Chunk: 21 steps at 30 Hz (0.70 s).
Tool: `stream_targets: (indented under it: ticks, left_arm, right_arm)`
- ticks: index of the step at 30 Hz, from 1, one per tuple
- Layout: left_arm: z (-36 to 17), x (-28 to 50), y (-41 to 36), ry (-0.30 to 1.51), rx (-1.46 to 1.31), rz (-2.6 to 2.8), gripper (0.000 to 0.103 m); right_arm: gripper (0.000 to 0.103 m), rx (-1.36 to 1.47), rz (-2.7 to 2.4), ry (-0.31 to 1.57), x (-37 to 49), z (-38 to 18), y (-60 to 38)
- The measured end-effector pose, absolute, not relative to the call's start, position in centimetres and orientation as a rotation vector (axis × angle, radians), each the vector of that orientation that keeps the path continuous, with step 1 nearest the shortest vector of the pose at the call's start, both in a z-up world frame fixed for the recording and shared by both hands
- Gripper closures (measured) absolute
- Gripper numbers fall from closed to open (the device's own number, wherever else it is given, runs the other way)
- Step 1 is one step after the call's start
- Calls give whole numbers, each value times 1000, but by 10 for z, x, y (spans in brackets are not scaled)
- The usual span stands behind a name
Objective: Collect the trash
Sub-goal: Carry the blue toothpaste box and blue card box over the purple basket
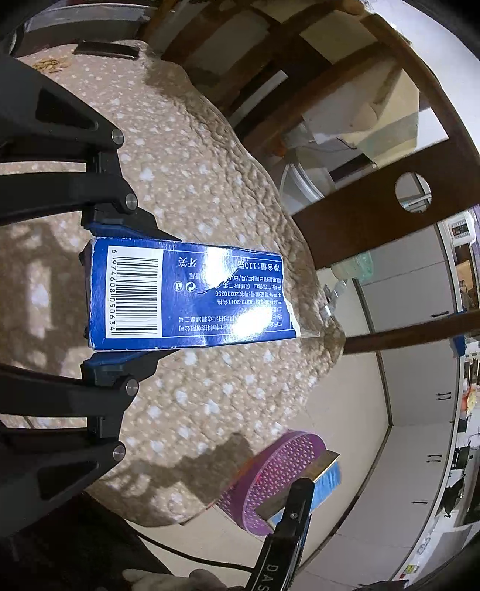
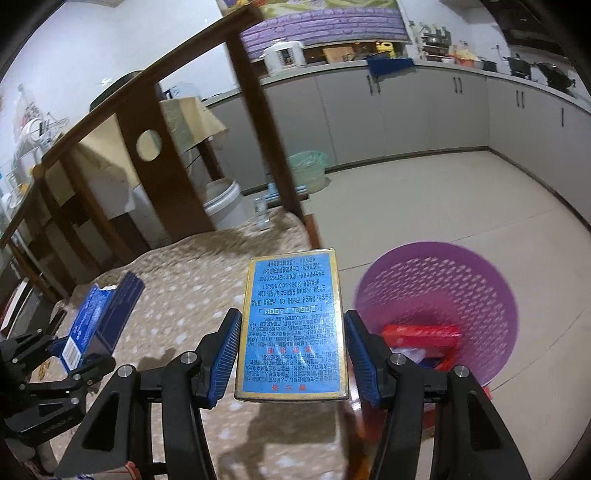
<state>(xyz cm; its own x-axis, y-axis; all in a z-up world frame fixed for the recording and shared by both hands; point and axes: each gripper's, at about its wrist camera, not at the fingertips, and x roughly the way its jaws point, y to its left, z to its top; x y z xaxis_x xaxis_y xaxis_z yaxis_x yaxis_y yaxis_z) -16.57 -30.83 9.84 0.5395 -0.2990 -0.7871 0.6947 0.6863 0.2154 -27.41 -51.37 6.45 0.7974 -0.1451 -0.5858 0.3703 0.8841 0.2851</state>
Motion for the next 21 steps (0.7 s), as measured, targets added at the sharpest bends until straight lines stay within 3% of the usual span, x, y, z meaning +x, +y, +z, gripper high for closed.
stream_targets:
  ticks: [21]
  left_arm:
    - [86,-170,-396,774,626,-720,58]
  right_arm:
    - [43,514,-355,581,-292,44,-563]
